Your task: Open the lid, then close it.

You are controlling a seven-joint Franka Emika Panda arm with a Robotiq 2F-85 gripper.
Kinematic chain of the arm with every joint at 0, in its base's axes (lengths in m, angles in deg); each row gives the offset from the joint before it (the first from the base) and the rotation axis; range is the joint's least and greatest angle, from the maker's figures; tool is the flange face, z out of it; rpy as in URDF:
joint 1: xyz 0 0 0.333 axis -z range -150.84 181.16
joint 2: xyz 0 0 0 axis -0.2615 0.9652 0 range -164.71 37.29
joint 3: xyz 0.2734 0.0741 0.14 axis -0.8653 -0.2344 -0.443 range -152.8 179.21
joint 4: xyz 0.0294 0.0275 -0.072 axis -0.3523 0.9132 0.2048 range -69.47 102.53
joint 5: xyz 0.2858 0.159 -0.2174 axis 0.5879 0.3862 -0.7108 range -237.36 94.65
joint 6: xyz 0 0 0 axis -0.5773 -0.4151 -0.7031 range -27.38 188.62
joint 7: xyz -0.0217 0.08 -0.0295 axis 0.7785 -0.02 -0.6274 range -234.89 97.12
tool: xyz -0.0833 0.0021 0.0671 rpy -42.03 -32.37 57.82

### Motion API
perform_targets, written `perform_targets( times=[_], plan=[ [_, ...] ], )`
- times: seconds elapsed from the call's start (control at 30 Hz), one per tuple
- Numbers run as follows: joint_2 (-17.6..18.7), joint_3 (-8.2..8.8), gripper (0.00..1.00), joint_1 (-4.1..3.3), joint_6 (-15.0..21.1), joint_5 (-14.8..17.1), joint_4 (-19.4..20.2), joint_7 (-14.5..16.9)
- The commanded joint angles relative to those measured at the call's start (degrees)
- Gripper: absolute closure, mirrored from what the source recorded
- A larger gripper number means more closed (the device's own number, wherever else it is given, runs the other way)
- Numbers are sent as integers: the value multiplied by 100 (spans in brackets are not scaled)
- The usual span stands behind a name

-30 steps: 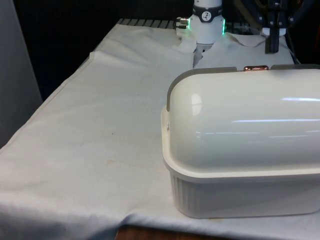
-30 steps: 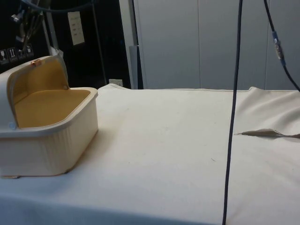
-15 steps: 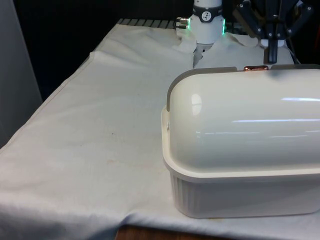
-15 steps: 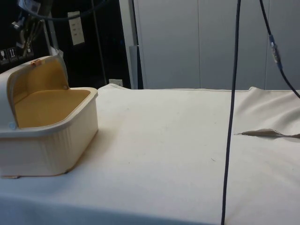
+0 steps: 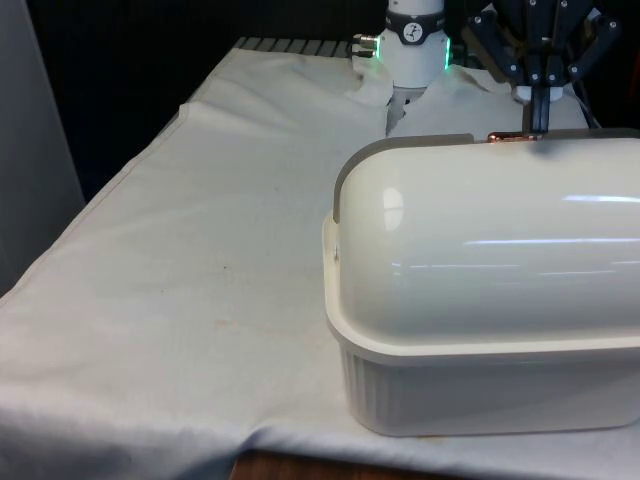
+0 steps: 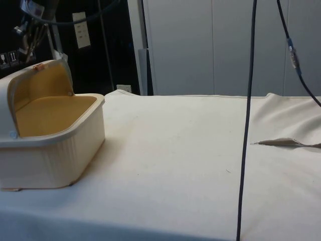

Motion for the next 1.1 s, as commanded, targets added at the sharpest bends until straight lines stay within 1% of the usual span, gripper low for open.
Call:
perform_targets(
  times=[0.0,0.03,0.07,0.3,0.33,0.5,0.6,0.63,0.67,0.87,0.9,0.93,1.07],
  plan=[
    [-6,-23,100,11,11,34,0,11],
    [0,0,100,0,0,0,-6,0],
    [0,-17,100,11,6,29,0,11],
    [-17,0,100,6,-63,11,-11,11],
    [0,6,100,0,-17,0,-11,0],
    [-17,6,100,6,-160,0,-23,23],
    [-17,11,100,0,-201,-6,-29,23],
    [-6,11,100,0,-160,-6,-29,17],
    [-17,17,100,0,-246,-11,-34,23],
    [-11,17,100,6,-378,-11,-63,40],
    [-6,17,100,0,-338,-6,-63,34],
    [-11,23,100,6,-418,-11,-69,46],
    [-11,23,100,0,-476,-11,-74,46]
  ],
)
